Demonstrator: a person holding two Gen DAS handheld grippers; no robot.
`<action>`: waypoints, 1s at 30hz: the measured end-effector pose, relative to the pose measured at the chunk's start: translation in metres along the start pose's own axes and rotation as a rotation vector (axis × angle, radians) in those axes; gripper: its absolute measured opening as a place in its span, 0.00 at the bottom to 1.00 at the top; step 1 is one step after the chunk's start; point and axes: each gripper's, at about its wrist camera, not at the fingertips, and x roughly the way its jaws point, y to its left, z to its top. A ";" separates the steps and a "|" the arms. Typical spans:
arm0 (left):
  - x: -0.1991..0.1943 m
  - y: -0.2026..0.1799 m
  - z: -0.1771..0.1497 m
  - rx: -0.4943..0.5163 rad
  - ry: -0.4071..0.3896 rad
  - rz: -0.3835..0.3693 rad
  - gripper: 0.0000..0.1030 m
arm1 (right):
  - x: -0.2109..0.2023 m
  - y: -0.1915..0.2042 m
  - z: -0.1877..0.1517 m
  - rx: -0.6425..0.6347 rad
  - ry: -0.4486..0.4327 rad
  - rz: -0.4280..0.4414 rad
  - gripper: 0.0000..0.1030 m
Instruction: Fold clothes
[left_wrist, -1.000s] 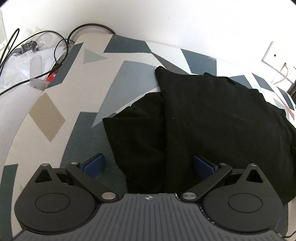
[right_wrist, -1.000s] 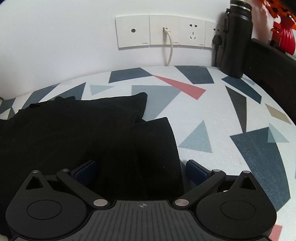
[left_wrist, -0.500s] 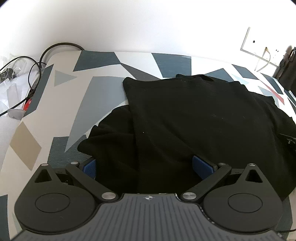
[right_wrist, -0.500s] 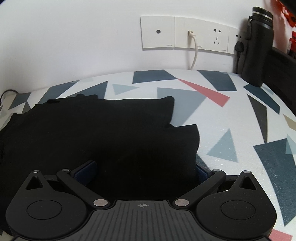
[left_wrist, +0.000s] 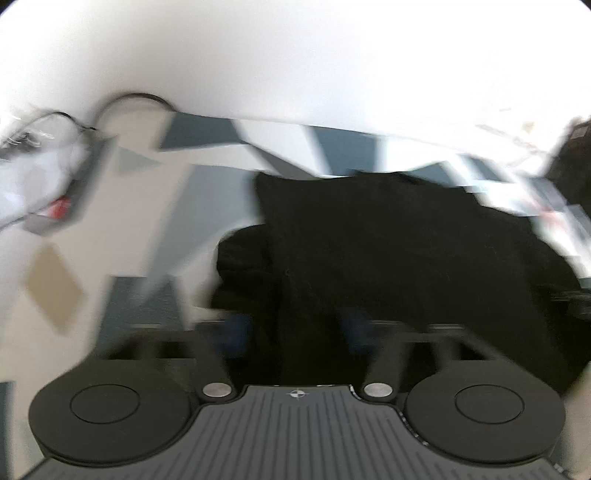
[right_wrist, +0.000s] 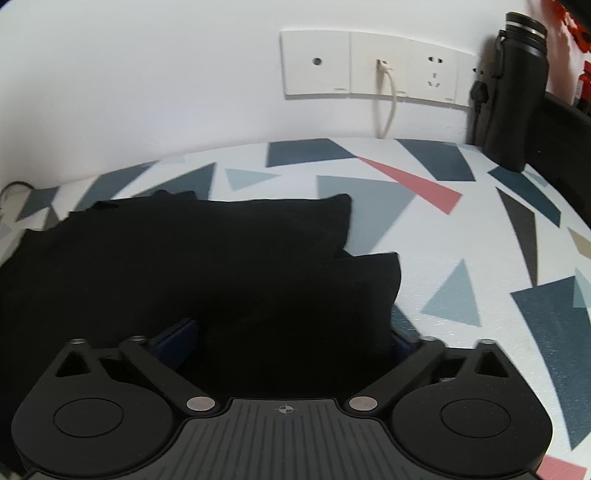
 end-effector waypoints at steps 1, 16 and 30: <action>-0.001 -0.001 -0.001 -0.001 0.017 -0.018 0.36 | -0.002 0.002 -0.001 -0.010 0.001 0.014 0.83; -0.006 0.017 -0.007 0.023 0.037 0.107 0.93 | -0.010 -0.022 -0.008 0.052 0.030 0.037 0.99; 0.010 -0.026 0.000 0.094 0.031 -0.029 0.81 | 0.003 0.012 -0.004 -0.086 0.021 0.057 0.99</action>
